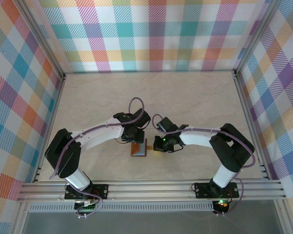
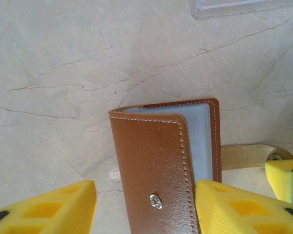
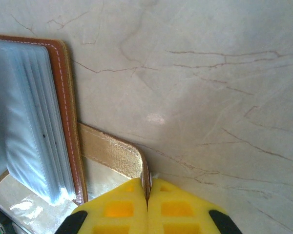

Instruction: Take the credit cards out of the card holder

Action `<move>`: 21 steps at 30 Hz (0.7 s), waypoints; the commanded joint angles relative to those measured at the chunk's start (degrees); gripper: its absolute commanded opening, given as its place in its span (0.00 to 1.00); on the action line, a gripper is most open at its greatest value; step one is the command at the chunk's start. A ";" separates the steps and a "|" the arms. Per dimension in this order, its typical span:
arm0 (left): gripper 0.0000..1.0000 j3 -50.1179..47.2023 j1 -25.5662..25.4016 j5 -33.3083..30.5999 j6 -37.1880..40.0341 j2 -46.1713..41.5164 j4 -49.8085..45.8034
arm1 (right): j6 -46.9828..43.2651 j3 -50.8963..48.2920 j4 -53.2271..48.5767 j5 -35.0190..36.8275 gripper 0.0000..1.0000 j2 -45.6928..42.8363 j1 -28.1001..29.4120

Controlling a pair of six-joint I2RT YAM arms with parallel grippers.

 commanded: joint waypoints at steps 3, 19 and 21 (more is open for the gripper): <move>0.46 -3.87 1.23 -1.63 0.56 -4.28 -3.13 | -1.46 -0.24 -3.03 1.65 0.05 -2.52 -0.65; 0.21 -15.23 11.36 12.46 2.07 -12.13 6.29 | -4.45 3.99 -10.49 2.41 0.01 -8.73 -1.09; 0.21 -16.13 11.87 13.38 2.06 -11.70 7.55 | -4.79 4.97 -11.16 1.86 0.00 -9.61 -1.03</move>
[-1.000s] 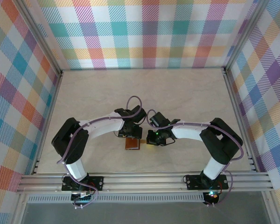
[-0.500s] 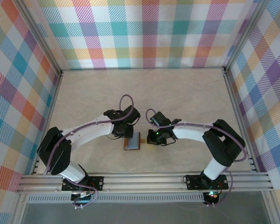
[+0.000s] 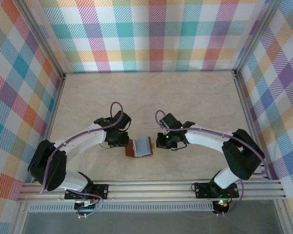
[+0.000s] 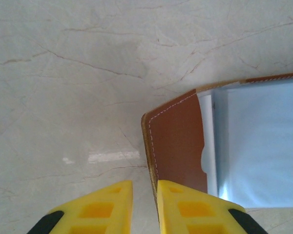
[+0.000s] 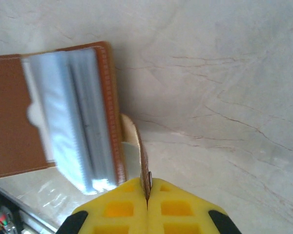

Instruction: Take the credit cards out of the card holder

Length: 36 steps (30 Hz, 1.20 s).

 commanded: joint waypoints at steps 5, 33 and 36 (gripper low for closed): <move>0.21 -3.55 1.45 6.01 0.49 0.49 6.70 | -2.31 5.24 -3.39 -3.01 0.00 -2.77 0.60; 0.28 -1.84 6.04 11.67 3.60 -0.63 7.03 | -1.33 14.14 -6.19 -4.28 0.00 -1.76 7.32; 0.28 -0.47 4.25 13.60 2.25 3.44 9.51 | -3.51 14.32 -11.42 -0.21 0.00 -2.47 7.23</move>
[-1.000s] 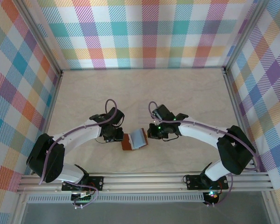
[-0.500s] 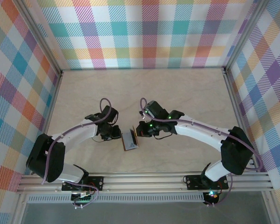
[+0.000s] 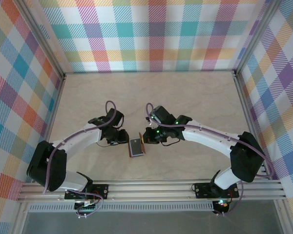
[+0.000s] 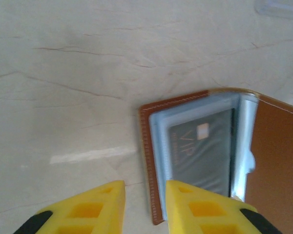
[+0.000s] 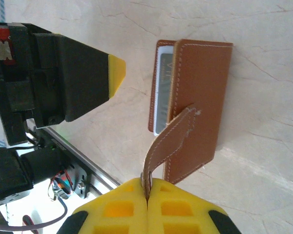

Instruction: Take the credit cards out of the card holder

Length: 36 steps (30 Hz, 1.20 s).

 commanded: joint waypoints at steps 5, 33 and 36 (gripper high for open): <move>0.26 5.89 -4.52 1.14 -0.52 8.92 0.96 | -3.27 -1.37 -9.82 8.73 0.00 -3.96 -0.57; 0.33 4.53 -5.95 3.65 -1.80 9.26 3.82 | -5.92 -8.95 -11.35 11.94 0.35 -2.51 -6.26; 0.33 5.75 -5.78 1.20 -0.58 8.36 1.61 | -5.15 -7.42 -14.20 12.15 0.40 -5.33 -6.25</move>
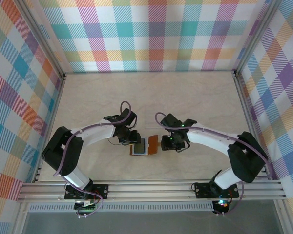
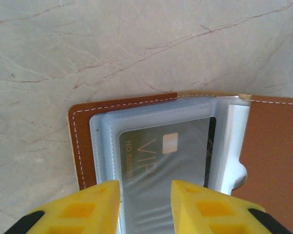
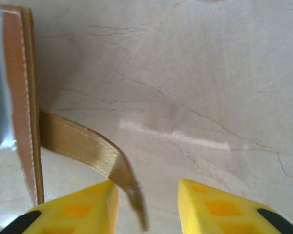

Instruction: Take the credit cards out of the card holder

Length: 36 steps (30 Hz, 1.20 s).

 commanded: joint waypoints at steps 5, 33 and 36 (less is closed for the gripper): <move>0.34 2.11 0.26 -2.18 2.33 -2.24 -5.01 | 1.09 6.74 -7.64 -1.00 0.42 -6.60 -0.06; 0.25 -1.62 1.87 -2.38 2.26 -1.43 -4.24 | 6.69 9.36 7.48 -16.32 0.32 12.51 2.52; 0.22 -1.94 1.89 -2.37 2.29 -0.36 -4.04 | 5.65 9.50 6.87 -14.11 0.30 14.21 2.27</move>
